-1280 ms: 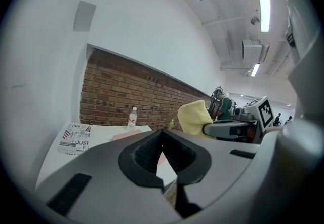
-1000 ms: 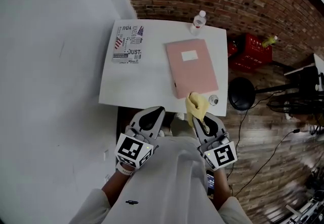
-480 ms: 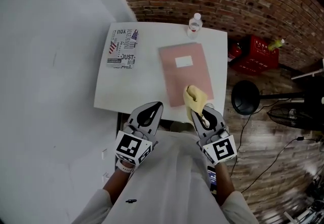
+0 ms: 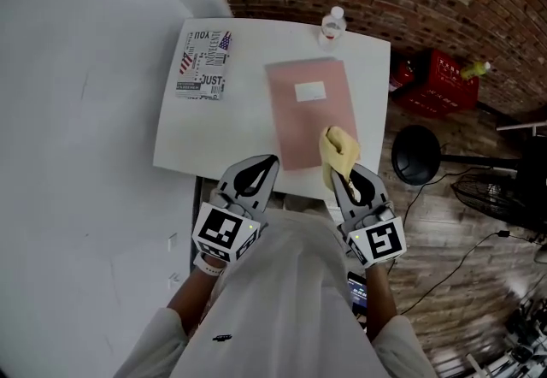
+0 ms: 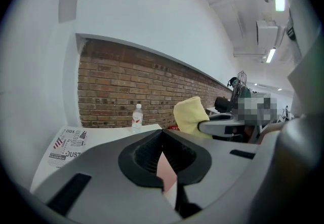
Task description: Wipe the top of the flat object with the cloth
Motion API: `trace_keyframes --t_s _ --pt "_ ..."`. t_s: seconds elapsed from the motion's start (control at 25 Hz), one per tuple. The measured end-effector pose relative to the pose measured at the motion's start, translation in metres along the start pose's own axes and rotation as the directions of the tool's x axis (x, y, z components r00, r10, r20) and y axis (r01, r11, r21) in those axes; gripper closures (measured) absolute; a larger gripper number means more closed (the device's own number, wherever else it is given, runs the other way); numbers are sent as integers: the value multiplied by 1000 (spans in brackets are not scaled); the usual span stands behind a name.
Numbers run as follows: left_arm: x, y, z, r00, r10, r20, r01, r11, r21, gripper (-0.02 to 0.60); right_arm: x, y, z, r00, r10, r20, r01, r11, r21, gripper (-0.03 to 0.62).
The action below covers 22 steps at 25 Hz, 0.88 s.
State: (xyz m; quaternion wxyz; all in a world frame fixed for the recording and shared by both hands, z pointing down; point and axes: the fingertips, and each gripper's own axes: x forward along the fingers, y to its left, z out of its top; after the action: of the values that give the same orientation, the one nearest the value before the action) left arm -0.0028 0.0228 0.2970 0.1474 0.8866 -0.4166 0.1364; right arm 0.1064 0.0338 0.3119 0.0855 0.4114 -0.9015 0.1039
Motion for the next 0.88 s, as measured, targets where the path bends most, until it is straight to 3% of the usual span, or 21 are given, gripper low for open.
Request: trace_keyframes --t_s 0.16,0.56,0.88 --pt "15 4 -9 999 -6 -40 6 1000 -1 571 8 -18 -3 1000 -9 -20 9 1000 3 540" --pt "68 24 -55 993 -27 -117 23 999 -29 571 39 -66 -12 990 -1 -141 -20 989 -144 539" --pt "106 49 -93 985 -25 -173 6 994 -112 571 76 -95 -19 967 37 -252 -127 927 -352 539"
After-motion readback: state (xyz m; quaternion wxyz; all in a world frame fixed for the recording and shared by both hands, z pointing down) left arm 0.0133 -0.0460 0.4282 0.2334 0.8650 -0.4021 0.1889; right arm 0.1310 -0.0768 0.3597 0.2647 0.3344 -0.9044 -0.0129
